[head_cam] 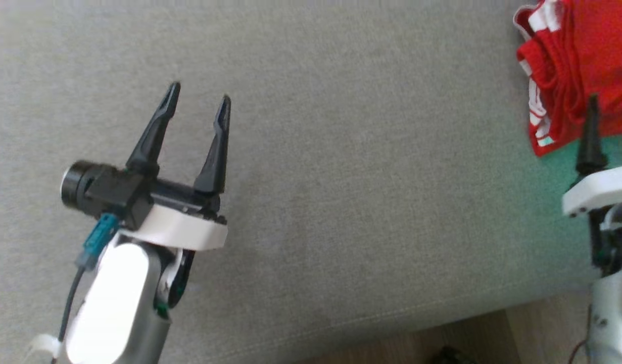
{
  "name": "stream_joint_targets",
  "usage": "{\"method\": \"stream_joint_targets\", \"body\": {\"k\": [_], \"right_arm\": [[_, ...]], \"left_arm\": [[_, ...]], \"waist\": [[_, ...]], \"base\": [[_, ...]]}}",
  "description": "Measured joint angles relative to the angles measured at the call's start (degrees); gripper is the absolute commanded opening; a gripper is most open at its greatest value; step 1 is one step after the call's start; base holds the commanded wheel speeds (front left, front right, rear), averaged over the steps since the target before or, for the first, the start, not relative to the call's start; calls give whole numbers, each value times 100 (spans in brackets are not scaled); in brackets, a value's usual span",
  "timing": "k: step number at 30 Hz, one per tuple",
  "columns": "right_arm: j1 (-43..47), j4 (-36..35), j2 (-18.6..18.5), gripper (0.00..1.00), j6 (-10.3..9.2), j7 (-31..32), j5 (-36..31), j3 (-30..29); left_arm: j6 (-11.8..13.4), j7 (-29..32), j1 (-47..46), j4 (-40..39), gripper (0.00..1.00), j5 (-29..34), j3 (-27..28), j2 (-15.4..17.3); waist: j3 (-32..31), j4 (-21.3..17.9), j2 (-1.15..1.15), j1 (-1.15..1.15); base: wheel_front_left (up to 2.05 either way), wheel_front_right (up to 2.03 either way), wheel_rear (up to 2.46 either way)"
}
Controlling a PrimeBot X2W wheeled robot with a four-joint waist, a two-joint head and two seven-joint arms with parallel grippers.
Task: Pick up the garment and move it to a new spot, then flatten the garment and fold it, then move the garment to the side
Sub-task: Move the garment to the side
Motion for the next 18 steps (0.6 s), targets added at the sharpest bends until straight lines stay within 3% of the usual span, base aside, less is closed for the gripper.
{"method": "stream_joint_targets", "body": {"k": [9, 18], "right_arm": [[733, -779, 141, 100, 0, -8, 297, 798], [1105, -1043, 218, 100, 0, 23, 524, 1300]], "left_arm": [[297, -11, 663, 122, 100, -254, 181, -121], [557, -15, 1237, 170, 100, -374, 431, -120]], "waist": [[-689, 461, 0, 0], [-1248, 979, 0, 0]], "base": [[0, 0, 0], [0, 0, 0]]}}
